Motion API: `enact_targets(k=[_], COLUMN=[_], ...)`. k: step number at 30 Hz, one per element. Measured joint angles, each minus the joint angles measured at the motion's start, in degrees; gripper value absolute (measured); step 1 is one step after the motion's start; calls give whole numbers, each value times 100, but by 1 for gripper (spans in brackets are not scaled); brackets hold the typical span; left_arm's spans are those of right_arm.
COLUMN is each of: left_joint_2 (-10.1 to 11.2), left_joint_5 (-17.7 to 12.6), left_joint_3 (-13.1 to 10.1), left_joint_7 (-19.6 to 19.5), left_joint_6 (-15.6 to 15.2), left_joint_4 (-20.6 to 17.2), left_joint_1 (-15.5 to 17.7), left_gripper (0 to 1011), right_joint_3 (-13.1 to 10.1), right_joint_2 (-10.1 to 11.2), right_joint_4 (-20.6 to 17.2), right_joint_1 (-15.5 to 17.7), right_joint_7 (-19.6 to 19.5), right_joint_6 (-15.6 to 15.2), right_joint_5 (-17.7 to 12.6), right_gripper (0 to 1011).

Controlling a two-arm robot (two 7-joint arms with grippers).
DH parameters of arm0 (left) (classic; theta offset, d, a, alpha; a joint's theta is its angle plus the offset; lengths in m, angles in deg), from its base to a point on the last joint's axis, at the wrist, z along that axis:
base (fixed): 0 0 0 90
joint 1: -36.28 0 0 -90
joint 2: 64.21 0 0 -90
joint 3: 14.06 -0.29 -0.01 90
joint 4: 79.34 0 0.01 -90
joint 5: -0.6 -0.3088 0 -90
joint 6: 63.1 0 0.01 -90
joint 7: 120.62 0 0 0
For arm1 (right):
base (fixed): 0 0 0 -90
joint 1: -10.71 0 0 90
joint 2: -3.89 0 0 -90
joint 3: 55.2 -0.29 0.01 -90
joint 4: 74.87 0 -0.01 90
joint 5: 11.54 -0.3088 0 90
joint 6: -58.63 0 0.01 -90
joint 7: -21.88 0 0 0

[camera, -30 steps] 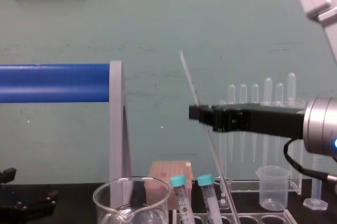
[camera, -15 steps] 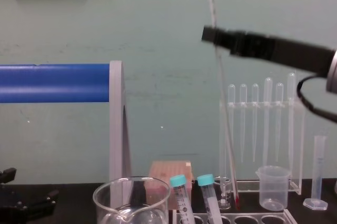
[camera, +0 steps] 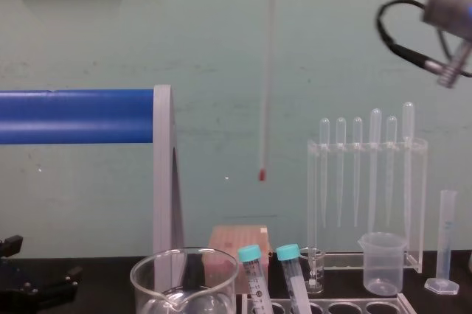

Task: Hold the thermometer with one hand and immerse one end into the beaker, then reinsert it into the test tube rack.

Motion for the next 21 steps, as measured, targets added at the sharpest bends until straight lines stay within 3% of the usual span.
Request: enact_targets(k=[11,21], left_joint_2=[0,0], left_joint_5=[0,0], left_joint_3=[0,0], left_joint_7=[0,0], left_joint_6=[0,0], left_joint_4=[0,0], left_joint_1=[0,0], left_gripper=[1008,1008], right_joint_3=[724,951], right_joint_2=[-505,-743], right_joint_4=[1104,1951], right_joint_1=[-607,-732], right_joint_7=[683,923], right_joint_6=[272,529], right_joint_5=[-34,-59], right_gripper=[56,56])
